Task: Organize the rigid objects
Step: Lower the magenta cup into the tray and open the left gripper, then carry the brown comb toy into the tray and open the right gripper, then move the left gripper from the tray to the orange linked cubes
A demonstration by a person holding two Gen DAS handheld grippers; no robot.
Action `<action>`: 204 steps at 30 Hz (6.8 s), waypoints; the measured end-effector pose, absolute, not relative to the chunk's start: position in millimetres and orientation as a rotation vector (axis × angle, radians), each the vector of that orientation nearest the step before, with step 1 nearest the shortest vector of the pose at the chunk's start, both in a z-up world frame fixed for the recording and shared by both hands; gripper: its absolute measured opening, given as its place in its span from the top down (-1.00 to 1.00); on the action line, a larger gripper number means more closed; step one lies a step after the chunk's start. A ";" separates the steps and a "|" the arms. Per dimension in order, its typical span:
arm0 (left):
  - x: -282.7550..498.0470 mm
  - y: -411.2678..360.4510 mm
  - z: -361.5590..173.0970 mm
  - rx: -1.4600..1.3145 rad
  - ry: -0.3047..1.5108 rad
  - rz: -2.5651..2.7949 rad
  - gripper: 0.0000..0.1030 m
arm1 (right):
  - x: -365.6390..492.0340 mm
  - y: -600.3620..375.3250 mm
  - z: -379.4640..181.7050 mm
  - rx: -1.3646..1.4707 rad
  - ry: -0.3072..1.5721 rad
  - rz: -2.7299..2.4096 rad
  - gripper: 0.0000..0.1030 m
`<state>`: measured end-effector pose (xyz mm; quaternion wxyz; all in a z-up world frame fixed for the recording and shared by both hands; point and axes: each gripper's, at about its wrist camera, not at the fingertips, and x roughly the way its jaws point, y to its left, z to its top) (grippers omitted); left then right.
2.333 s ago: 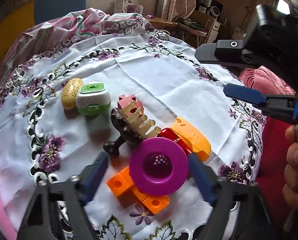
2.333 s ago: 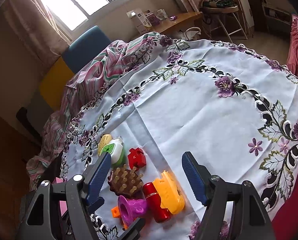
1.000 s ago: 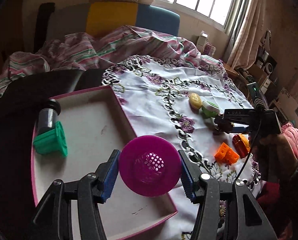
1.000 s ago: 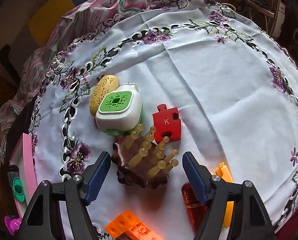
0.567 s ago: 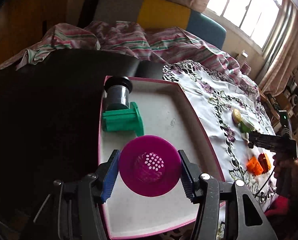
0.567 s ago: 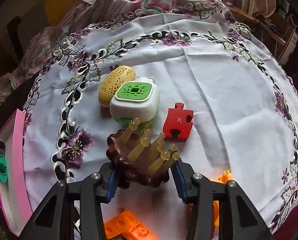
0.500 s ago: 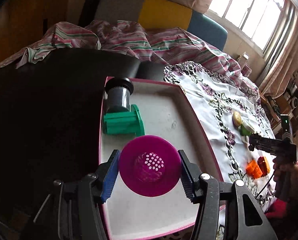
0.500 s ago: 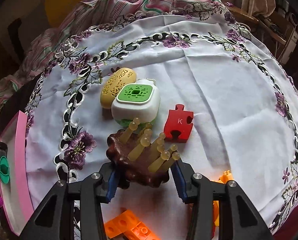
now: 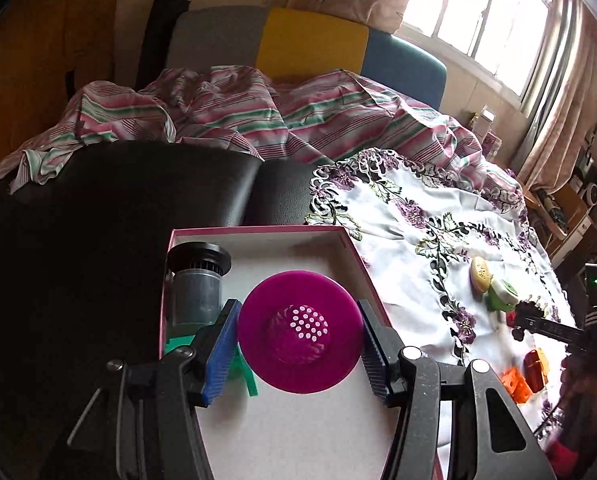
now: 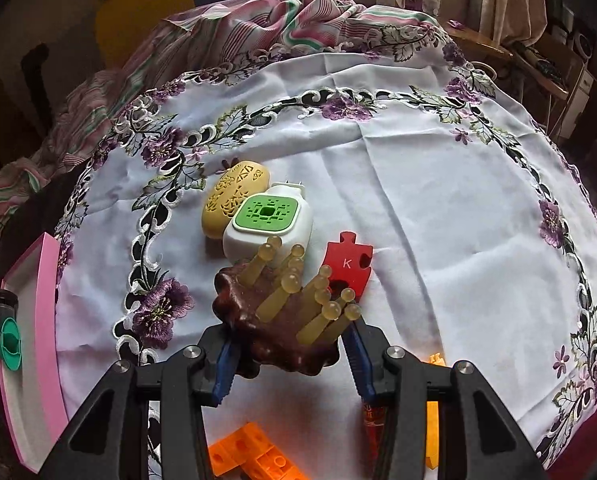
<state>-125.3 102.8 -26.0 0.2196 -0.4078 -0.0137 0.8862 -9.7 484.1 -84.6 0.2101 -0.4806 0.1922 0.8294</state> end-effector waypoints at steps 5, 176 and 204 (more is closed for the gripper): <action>-127.1 110.1 -29.4 -1.125 0.003 2.466 -0.11 | -10.3 483.0 -83.1 -1.331 0.516 2.314 0.09; -8.8 -17.0 -11.2 -1.064 0.144 2.930 -0.73 | -66.3 262.4 -29.6 -1.341 0.251 2.901 -0.27; -14.2 126.3 -6.7 -0.963 0.287 2.492 -0.70 | 82.5 510.0 -27.0 -1.020 0.599 2.345 -0.27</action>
